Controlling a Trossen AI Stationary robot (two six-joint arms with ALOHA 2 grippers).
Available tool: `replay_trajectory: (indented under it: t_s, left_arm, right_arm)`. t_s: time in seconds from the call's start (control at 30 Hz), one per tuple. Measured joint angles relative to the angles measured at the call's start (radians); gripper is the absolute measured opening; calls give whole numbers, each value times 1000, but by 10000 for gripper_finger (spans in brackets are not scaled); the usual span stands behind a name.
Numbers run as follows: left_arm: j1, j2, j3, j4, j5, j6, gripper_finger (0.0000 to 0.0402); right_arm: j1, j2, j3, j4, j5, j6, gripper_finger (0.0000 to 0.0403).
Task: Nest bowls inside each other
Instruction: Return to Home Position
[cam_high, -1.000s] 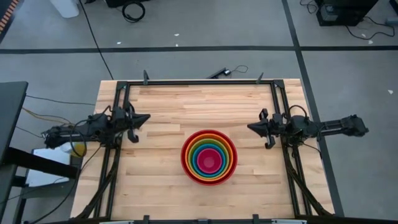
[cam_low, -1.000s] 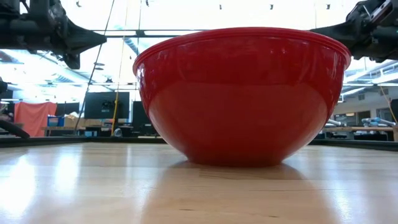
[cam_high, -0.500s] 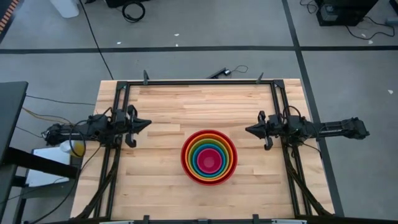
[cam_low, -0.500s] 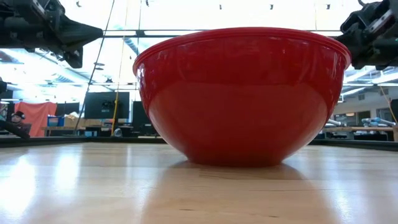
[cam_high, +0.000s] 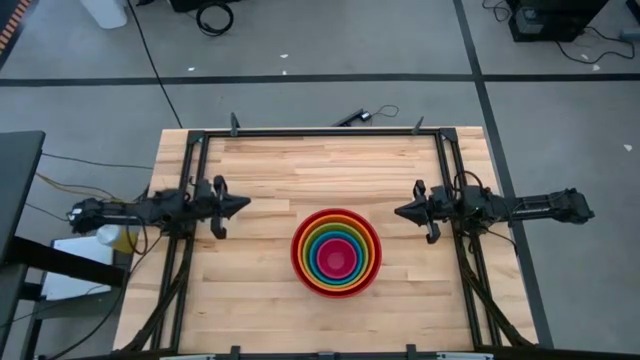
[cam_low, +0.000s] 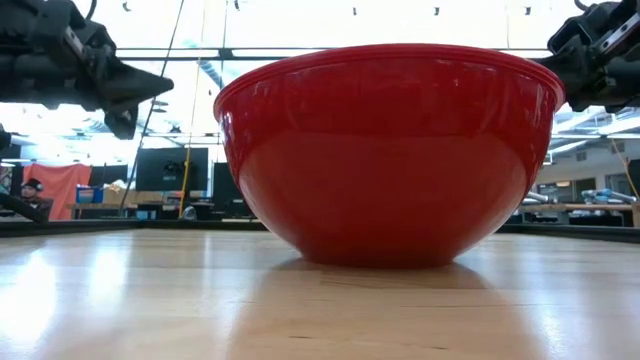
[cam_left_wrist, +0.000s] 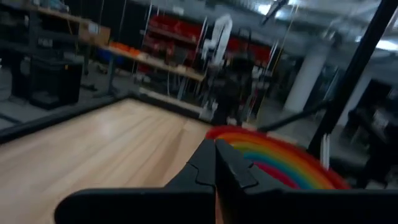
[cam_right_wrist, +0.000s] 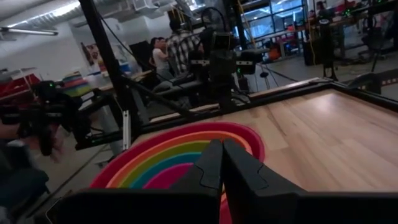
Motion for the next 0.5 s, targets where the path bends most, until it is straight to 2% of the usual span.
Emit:
replay_trajectory:
  t_s: [0.5]
  left_arm:
    - [0, 0, 0, 27, 0, 13, 2]
  right_arm:
    - [0, 0, 0, 9, 0, 0, 20]
